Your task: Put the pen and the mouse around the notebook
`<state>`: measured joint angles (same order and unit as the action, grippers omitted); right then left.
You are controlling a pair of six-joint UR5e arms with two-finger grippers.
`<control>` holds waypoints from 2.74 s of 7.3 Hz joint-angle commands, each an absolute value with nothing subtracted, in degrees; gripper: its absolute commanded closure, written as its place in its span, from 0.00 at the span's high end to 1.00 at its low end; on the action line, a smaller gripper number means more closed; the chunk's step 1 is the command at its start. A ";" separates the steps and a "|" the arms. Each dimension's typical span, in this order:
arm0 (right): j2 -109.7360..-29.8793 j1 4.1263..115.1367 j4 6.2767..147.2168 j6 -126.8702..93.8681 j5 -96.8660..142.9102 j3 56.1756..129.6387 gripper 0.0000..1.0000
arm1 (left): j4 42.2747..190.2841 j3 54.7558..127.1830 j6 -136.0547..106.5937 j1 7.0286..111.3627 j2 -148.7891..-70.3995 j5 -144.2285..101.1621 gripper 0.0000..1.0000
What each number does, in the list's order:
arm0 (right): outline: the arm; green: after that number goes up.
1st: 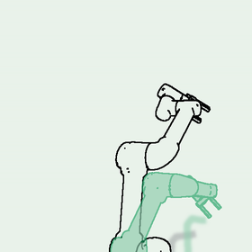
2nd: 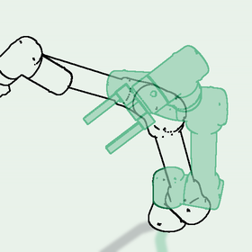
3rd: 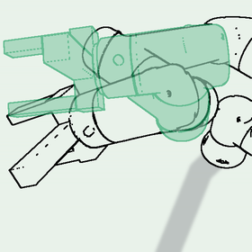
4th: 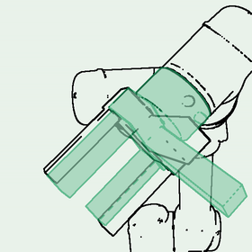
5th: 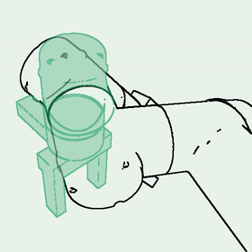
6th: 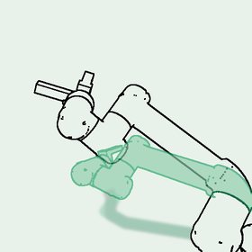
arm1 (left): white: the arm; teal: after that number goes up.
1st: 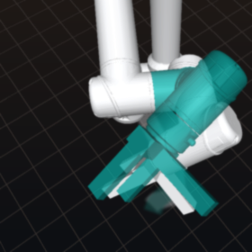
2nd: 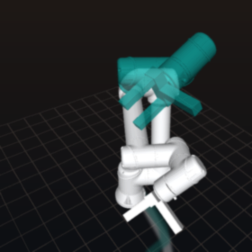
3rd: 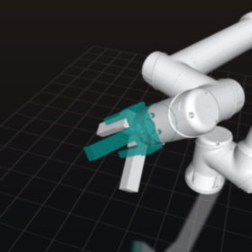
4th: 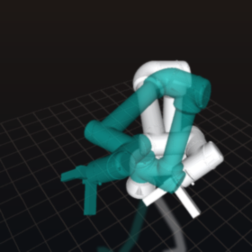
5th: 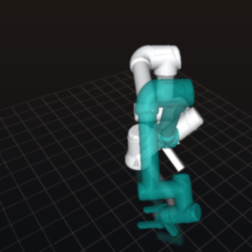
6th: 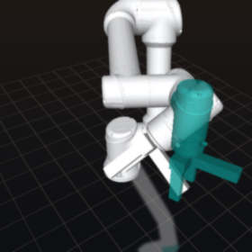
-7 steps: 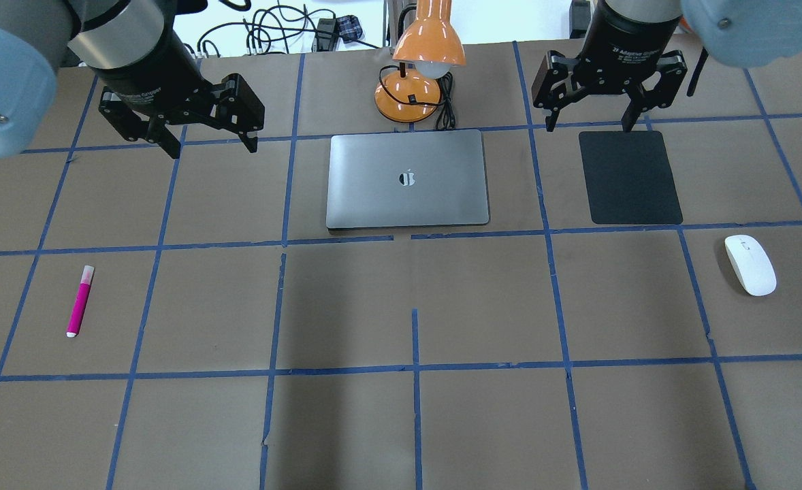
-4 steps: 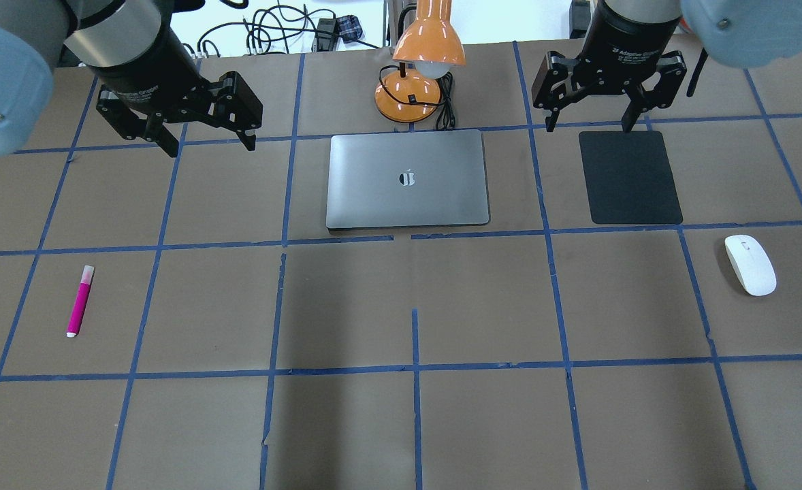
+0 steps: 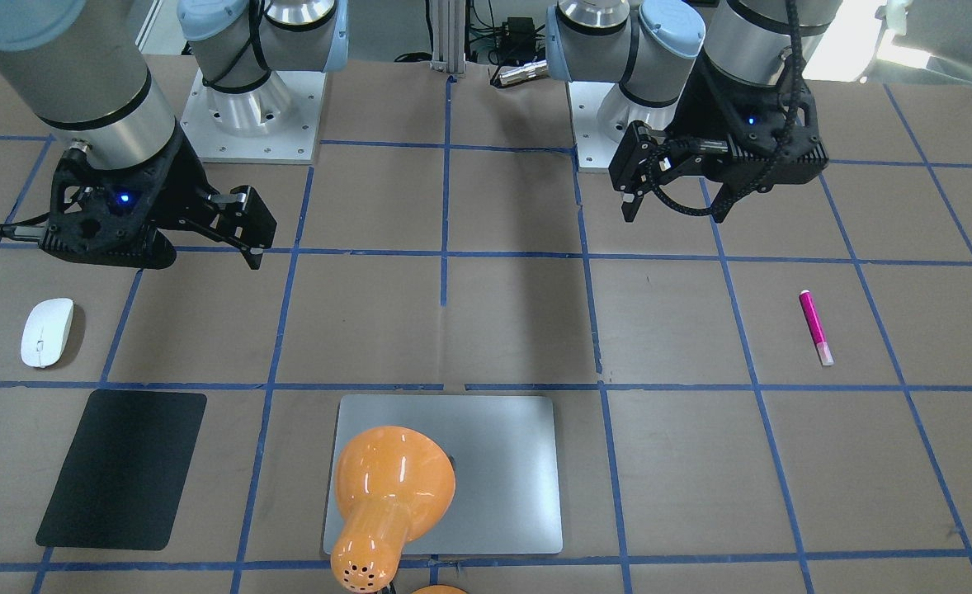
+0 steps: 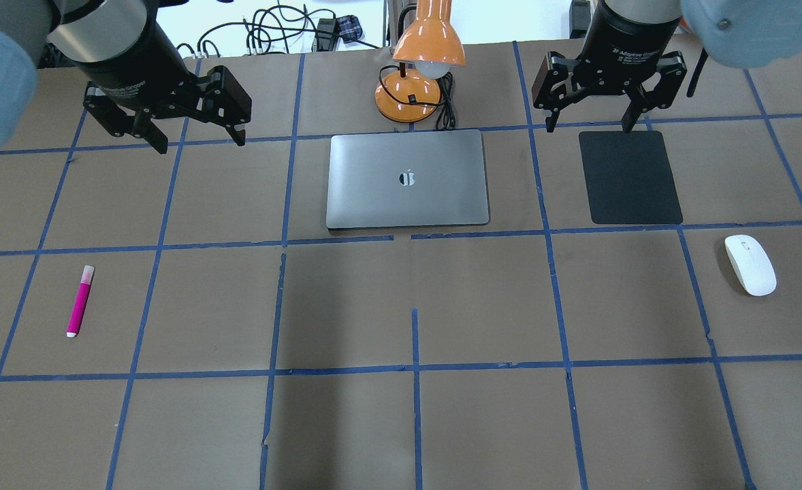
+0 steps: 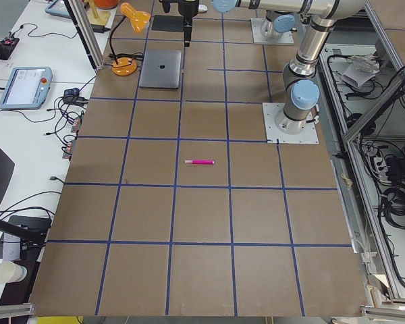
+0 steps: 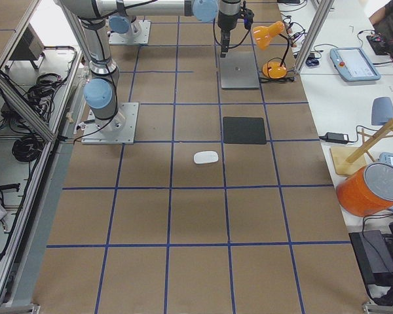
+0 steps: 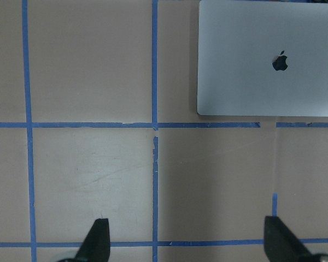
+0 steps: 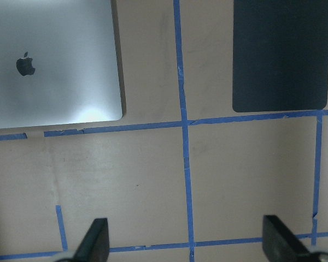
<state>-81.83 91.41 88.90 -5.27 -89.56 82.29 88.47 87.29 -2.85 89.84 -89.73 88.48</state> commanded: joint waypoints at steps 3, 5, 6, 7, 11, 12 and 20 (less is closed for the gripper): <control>-81.74 91.41 88.95 -5.27 -89.47 82.35 1.00 | 91.24 90.24 11.88 77.57 -87.71 88.24 1.00; -81.56 91.41 88.95 -5.10 -89.56 82.35 1.00 | 84.88 100.14 29.80 65.10 -88.67 89.38 1.00; -81.30 91.15 89.03 -4.31 -89.56 82.44 1.00 | 76.29 106.02 36.58 60.78 -89.73 89.47 1.00; -81.12 89.75 88.51 -3.96 -89.65 82.79 1.00 | 67.15 111.39 44.83 56.99 -91.22 89.47 1.00; -80.34 74.48 101.36 13.14 -91.04 95.22 1.00 | 49.76 120.59 49.83 49.75 -101.49 89.91 1.00; -78.85 71.31 111.95 20.32 -94.54 101.36 1.00 | 45.74 120.67 49.66 49.14 -104.73 90.26 1.00; -70.75 53.63 133.68 42.28 -94.83 115.39 1.00 | 41.66 120.41 45.18 48.60 -108.20 89.65 0.00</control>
<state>-70.97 55.40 133.76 41.54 -94.81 114.87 41.60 120.33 45.18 48.54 -108.73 90.02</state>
